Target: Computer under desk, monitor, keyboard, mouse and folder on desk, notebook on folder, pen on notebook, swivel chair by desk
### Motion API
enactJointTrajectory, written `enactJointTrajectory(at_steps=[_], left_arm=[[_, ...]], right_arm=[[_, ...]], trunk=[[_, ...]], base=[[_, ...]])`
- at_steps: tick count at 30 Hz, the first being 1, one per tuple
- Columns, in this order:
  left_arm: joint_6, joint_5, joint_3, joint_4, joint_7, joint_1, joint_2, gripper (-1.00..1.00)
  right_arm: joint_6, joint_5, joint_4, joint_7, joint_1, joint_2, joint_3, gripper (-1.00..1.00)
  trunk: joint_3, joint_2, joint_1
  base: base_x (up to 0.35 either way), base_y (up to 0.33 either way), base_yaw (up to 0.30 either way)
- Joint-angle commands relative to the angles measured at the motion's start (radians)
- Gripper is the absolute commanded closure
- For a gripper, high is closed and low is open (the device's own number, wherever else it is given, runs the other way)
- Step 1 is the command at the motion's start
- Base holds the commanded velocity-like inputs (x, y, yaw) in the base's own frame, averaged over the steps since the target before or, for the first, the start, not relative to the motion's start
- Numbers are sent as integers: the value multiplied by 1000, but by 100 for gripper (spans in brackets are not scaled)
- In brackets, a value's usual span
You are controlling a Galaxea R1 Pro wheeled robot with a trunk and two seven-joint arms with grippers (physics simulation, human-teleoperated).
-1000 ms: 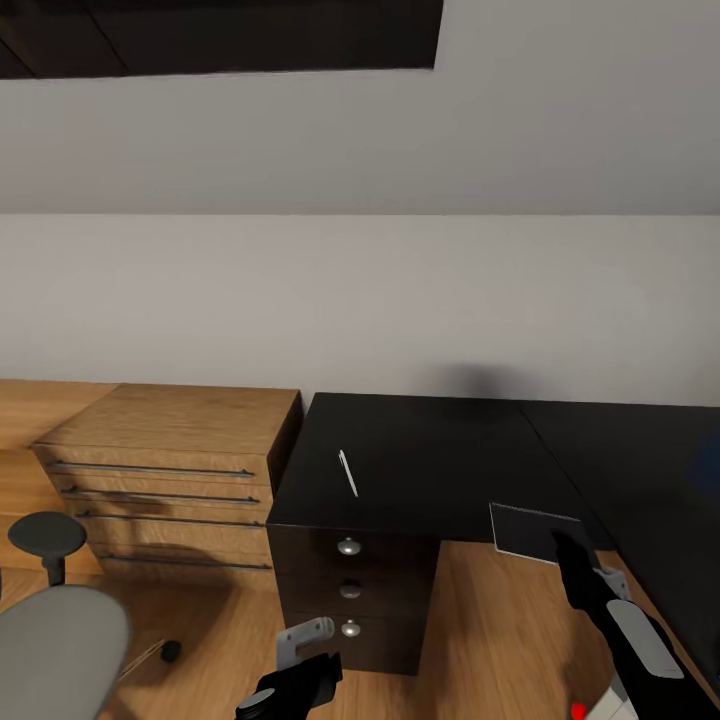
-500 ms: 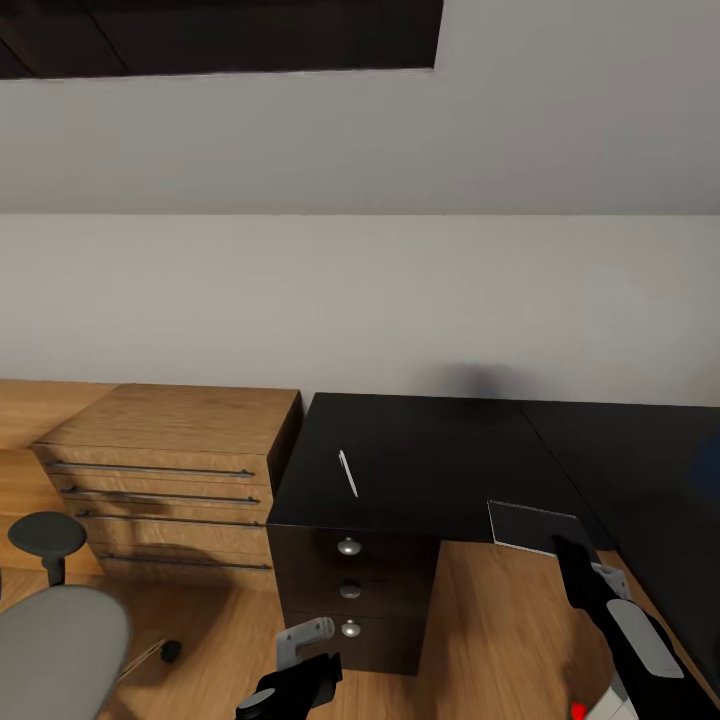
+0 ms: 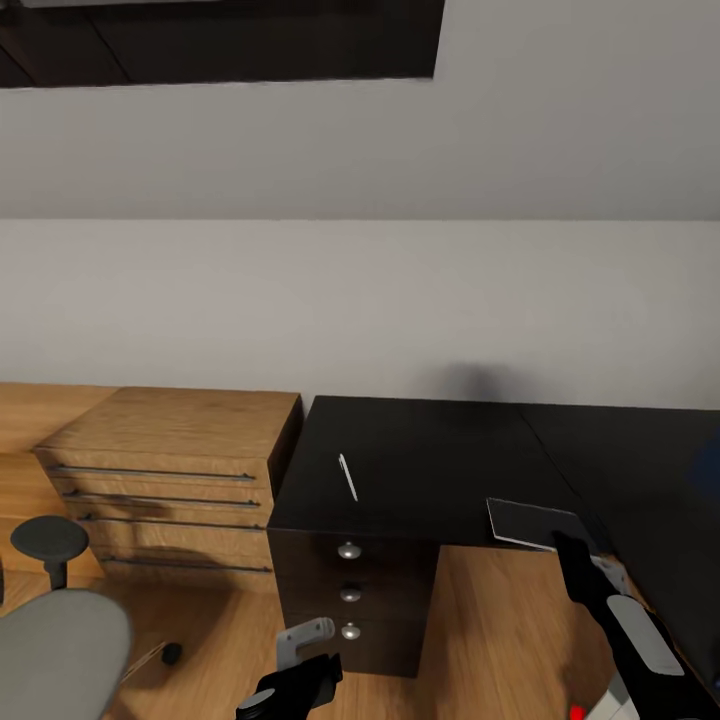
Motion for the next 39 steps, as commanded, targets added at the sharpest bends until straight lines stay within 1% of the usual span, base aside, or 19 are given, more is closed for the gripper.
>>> enactJointTrajectory(at_steps=[1, 5, 12, 16, 21, 23, 25, 28, 29, 30, 35, 39], left_arm=[[4, 3, -2, -2, 6, -1, 1, -100], [4, 3, -2, -2, 7, -1, 1, -100], [3, 2, -2, -2, 8, -1, 2, -100], [2, 2, -2, -2, 8, -1, 2, -100], [2, 2, -2, -2, 8, -1, 2, -100], [2, 2, -1, -2, 7, -1, 2, -100], [2, 1, -1, -2, 7, -1, 4, -100], [1, 1, -2, -2, 7, -1, 5, -100], [1, 1, -2, -1, 8, -1, 5, -100], [1, 2, -2, -1, 8, -1, 5, -100], [1, 3, -2, -1, 8, -1, 5, -100], [1, 3, -2, -2, 8, -1, 5, -100]], right_arm=[[5, -7, -8, -6, 0, 0, -2, 100], [4, -5, -57, -7, 0, 1, -1, 100], [2, 2, -96, -6, 1, 2, -1, 100], [2, 4, -148, -5, 7, 5, -2, 100], [2, 4, -218, -2, 36, 6, -2, 100], [1, 4, -256, -1, 52, 7, -2, 100], [2, 6, -314, -2, 80, 9, -2, 100], [2, 6, -338, -3, 93, 14, -2, 100], [1, 7, -348, -4, 98, 20, -2, 100], [2, 8, -361, -7, 104, 36, -2, 100], [5, 7, -367, -10, 106, 44, -3, 100], [7, 1, -371, -30, 107, 46, -3, 100]], trunk=[[2, 7, -4], [15, 35, -19], [37, 84, -46], [49, 112, -61], [49, 112, -61], [49, 112, -61], [49, 112, -61], [49, 112, -61], [49, 112, -61], [49, 112, -61], [49, 112, -61], [49, 112, -61]], base=[[0, 0, 0], [0, 0, 0], [0, 0, 0], [0, 0, 0], [0, 0, 0], [0, 0, 0], [0, 0, 0], [-4, 0, 0], [-73, 0, 0], [-247, 0, -74], [-292, 0, -170], [-332, -12, -258]])
